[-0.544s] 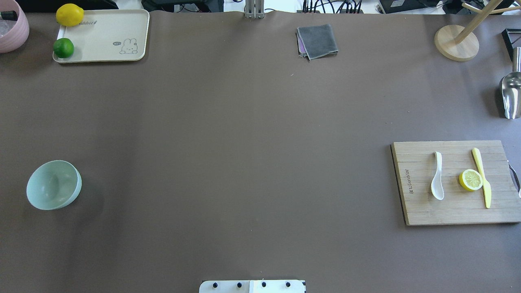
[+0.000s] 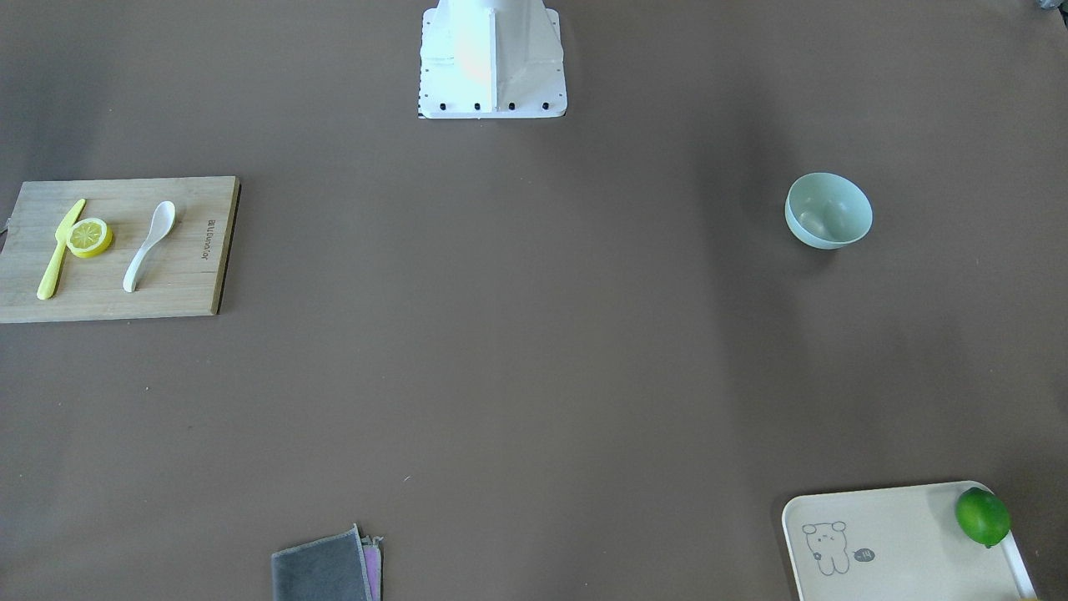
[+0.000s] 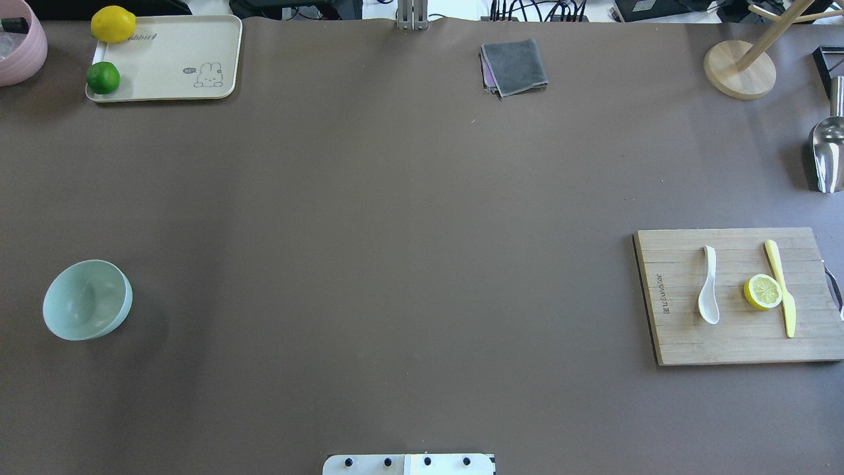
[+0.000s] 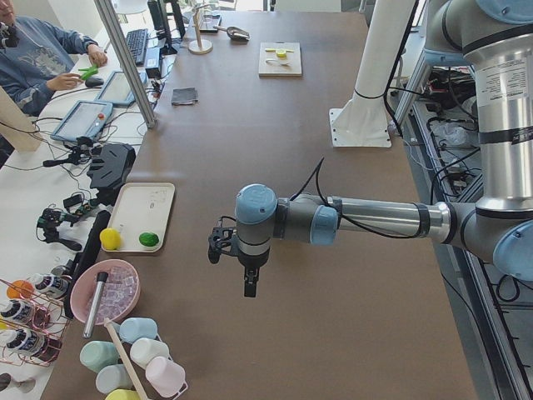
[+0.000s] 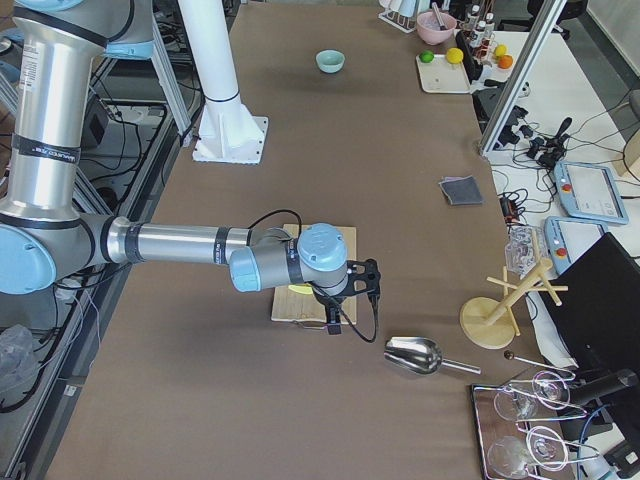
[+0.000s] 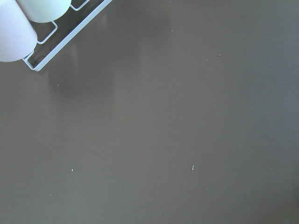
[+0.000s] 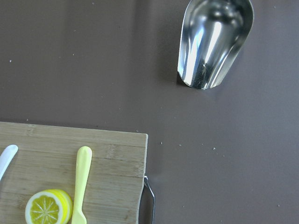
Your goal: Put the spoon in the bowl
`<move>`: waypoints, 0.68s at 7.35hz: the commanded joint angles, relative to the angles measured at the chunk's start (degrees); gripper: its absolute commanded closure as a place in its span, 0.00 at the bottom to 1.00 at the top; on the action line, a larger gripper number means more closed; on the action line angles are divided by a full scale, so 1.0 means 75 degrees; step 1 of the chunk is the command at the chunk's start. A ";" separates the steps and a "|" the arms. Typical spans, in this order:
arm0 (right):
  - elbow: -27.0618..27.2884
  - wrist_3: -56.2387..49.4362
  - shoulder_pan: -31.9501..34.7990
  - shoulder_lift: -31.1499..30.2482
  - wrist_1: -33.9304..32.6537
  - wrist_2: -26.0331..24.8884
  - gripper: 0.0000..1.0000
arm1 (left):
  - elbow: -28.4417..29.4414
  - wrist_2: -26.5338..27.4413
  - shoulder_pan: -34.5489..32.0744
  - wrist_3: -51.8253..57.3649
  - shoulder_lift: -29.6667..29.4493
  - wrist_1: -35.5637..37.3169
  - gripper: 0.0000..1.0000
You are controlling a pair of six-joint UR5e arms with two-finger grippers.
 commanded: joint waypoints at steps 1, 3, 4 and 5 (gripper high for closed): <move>0.0000 -0.0012 -0.0012 0.0013 0.0000 -0.0009 0.00 | -0.0004 -0.0020 0.0018 0.0005 0.0038 -0.0026 0.02; -0.0093 -0.0082 -0.0012 0.0025 0.0023 0.0014 0.00 | 0.0019 -0.0043 0.0053 0.0016 0.0014 -0.0409 0.02; -0.0059 -0.0070 -0.0012 0.0048 0.0012 0.0003 0.00 | 0.0077 -0.0229 0.0054 -0.0030 0.0072 -0.0679 0.02; -0.0012 -0.0082 -0.0012 0.0072 0.0023 0.0014 0.00 | 0.0217 -0.0243 0.0054 -0.0030 0.0061 -0.0694 0.02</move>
